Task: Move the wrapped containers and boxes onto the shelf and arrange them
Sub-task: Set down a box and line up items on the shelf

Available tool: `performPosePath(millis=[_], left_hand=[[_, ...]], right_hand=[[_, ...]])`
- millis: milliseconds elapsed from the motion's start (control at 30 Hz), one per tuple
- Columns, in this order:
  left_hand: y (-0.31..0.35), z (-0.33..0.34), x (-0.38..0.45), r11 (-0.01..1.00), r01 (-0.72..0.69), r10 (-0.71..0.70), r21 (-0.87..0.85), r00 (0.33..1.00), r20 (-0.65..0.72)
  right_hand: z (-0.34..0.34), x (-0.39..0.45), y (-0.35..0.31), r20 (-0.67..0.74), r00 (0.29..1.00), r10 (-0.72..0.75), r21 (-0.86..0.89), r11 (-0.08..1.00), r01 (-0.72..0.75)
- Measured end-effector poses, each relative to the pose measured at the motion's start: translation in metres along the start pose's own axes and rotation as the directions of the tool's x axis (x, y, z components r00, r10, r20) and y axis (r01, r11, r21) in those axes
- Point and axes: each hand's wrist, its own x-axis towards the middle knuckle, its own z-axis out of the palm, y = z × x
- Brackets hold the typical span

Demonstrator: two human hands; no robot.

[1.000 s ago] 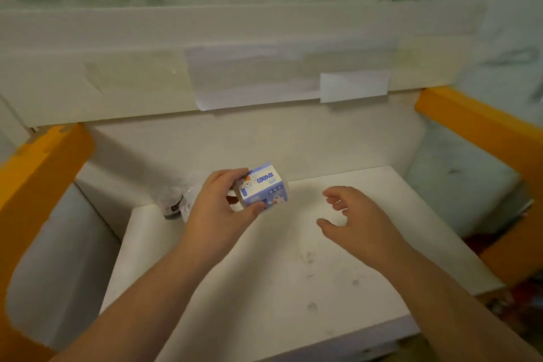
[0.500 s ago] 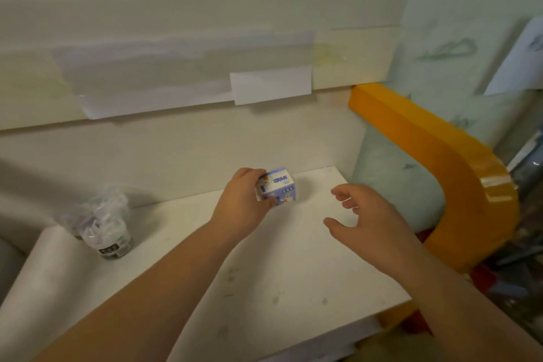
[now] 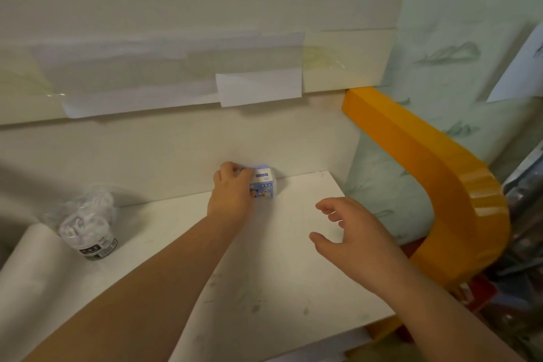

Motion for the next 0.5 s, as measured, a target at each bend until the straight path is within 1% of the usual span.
performPosePath(millis=[300,400,500], left_hand=[[-0.002,-0.009,0.000,0.998,0.038,-0.040,0.046,0.999,0.028],[0.000,-0.014,-0.005,0.999,0.040,-0.041,0.030,0.999,0.030],[0.000,-0.025,-0.027,0.998,0.064,-0.064,0.001,0.998,-0.019]], right_hand=[[-0.006,-0.007,0.001,0.022,0.998,-0.054,-0.012,0.998,0.055],[-0.002,-0.012,0.005,0.027,0.997,-0.077,-0.017,0.997,0.077],[0.002,-0.011,0.007,0.041,0.994,-0.103,0.011,0.995,0.103]])
